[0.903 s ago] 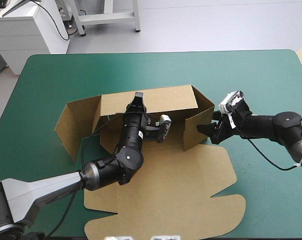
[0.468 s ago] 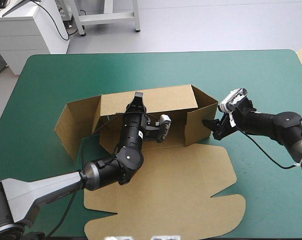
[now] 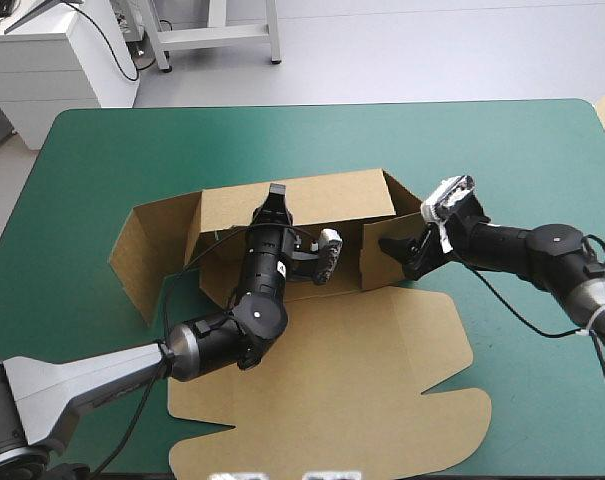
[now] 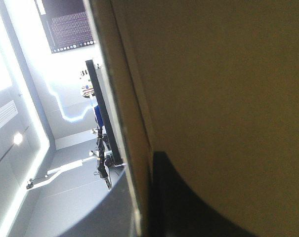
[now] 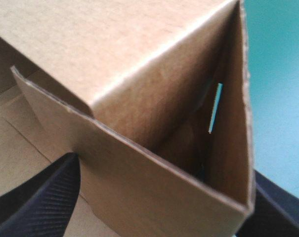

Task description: Fold the box

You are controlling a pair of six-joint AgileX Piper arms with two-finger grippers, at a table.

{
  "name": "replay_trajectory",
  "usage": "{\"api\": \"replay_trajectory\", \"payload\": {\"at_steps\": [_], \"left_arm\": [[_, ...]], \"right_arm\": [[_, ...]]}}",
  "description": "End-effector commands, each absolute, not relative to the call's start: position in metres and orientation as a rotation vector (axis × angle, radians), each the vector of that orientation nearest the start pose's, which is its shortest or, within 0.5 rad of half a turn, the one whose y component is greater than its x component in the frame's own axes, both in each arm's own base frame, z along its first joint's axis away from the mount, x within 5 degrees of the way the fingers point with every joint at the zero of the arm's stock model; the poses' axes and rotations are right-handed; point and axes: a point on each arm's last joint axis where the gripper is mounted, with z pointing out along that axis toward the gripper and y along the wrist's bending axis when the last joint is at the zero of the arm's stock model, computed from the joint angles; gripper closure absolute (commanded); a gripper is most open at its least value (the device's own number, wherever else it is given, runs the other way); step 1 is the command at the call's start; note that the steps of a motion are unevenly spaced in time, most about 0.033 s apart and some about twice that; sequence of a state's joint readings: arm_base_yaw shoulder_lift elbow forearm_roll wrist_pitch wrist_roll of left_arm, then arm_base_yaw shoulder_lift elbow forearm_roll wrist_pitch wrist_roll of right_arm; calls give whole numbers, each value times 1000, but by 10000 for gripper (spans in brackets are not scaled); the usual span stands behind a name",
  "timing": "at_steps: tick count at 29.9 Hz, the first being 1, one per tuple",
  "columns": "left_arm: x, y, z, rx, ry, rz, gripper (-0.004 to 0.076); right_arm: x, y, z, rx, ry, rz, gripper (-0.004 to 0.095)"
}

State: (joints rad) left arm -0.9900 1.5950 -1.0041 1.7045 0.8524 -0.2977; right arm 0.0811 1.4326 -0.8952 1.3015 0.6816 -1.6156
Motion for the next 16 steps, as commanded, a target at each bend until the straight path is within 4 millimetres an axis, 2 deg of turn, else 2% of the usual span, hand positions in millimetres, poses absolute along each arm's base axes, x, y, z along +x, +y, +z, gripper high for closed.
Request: {"api": "replay_trajectory", "payload": {"at_steps": [1,6,8,12,16], "left_arm": [[237,-239,307,1501,1079,1195,731],[237,-239,307,1501,1079,1195,731],[237,-239,307,1501,1079,1195,731],[237,-240,307,1508,1074,1186,731],[237,-240,307,1500,1084,1175,731]], "right_arm": [[287,93,293,-740,1925,461,191],[285,104,287,-652,1960,415,191],[282,106,277,-602,1994,403,203],[273,114,258,-590,2027,306,298],[267,124,255,-607,2018,275,373]]}}
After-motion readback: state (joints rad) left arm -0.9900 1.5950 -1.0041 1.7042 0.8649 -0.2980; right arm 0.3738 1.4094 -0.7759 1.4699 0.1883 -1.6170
